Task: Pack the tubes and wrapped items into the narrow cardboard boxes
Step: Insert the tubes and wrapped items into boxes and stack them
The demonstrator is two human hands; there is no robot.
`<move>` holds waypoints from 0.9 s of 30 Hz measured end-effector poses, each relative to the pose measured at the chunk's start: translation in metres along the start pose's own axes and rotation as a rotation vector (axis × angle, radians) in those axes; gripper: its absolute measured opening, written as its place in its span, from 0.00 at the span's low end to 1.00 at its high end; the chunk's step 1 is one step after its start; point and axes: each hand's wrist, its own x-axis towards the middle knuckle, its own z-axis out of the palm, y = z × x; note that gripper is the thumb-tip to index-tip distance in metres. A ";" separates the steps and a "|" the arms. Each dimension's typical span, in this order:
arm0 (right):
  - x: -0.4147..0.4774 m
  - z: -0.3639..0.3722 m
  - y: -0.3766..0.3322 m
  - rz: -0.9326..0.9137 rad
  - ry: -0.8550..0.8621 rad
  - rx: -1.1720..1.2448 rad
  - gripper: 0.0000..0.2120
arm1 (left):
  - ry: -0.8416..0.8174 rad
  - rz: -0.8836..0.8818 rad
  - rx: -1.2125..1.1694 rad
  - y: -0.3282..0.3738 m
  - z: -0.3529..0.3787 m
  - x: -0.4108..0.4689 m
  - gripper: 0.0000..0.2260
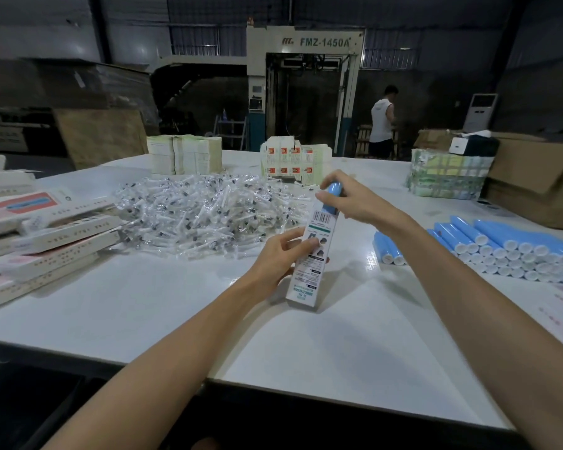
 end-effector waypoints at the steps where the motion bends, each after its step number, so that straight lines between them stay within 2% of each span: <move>1: 0.000 0.003 0.001 -0.014 -0.010 -0.032 0.09 | 0.005 0.003 -0.002 -0.001 0.000 0.001 0.15; 4: -0.002 0.014 0.006 -0.078 -0.104 -0.183 0.12 | 0.026 0.010 -0.009 -0.004 -0.002 0.002 0.15; 6: -0.005 0.022 0.010 -0.121 -0.081 -0.139 0.12 | 0.070 0.010 -0.017 -0.005 -0.005 0.002 0.14; 8: -0.006 0.030 0.014 -0.145 0.060 0.012 0.15 | 0.141 0.014 -0.032 -0.003 -0.012 0.003 0.12; 10: -0.002 0.042 0.015 -0.138 0.279 0.131 0.11 | 0.229 0.054 0.007 0.000 -0.021 0.004 0.09; 12: 0.003 0.061 0.016 -0.081 0.370 0.166 0.07 | 0.371 0.114 0.086 0.001 -0.031 0.006 0.10; 14: 0.007 0.088 0.020 -0.037 0.254 0.113 0.09 | 0.524 0.145 0.096 0.003 -0.041 0.007 0.12; 18: 0.004 0.149 0.016 -0.123 -0.055 0.048 0.13 | 0.725 0.229 0.185 0.002 -0.064 0.008 0.16; 20: 0.006 0.171 0.013 -0.227 -0.132 -0.142 0.16 | 0.803 0.231 0.185 0.000 -0.074 0.009 0.14; 24: 0.012 0.180 0.011 -0.385 -0.075 -0.432 0.13 | 0.866 0.176 0.106 0.000 -0.079 0.011 0.13; 27: 0.014 0.176 0.010 -0.463 -0.046 -0.569 0.08 | 0.828 0.170 0.039 0.003 -0.076 0.010 0.12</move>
